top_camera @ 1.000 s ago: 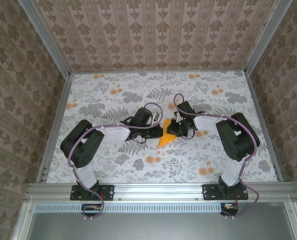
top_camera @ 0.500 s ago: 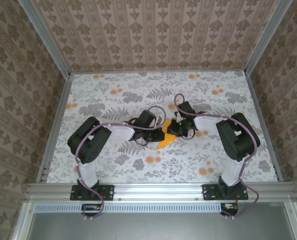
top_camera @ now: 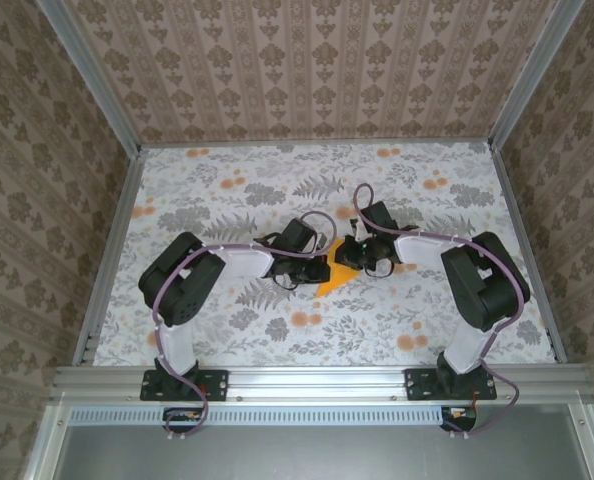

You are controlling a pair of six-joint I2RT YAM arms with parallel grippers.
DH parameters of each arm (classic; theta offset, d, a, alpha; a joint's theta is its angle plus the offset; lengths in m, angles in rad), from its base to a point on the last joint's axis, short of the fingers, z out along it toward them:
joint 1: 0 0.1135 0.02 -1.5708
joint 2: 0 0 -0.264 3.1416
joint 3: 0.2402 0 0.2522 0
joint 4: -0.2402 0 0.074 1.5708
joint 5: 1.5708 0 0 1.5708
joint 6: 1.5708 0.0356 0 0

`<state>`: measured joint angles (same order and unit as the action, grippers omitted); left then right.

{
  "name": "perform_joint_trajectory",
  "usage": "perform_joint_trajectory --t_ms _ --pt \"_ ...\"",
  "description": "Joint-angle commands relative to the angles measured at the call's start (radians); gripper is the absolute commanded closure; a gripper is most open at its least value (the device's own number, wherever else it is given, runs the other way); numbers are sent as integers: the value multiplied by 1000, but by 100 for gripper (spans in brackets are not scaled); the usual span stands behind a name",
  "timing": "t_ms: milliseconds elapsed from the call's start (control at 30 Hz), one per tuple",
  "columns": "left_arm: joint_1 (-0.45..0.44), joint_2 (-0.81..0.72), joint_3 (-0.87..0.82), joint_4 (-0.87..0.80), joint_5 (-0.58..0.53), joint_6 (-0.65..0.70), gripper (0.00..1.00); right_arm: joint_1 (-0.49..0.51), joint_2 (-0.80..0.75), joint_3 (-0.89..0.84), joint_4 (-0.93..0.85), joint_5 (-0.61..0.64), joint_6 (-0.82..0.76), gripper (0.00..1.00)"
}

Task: Fold a paper plane with a square sheet of paper (pick it up from the middle)
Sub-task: Fourth fold the wing at the center of the table.

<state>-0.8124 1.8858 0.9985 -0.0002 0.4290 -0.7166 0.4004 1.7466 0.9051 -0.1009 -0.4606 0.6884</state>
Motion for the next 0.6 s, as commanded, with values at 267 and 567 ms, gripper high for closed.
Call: perform_joint_trajectory --t_ms 267,567 --pt "-14 38 4 -114 -35 22 100 -8 70 33 -8 23 -19 92" --pt "-18 42 -19 -131 -36 0 100 -111 56 7 -7 57 -33 93"
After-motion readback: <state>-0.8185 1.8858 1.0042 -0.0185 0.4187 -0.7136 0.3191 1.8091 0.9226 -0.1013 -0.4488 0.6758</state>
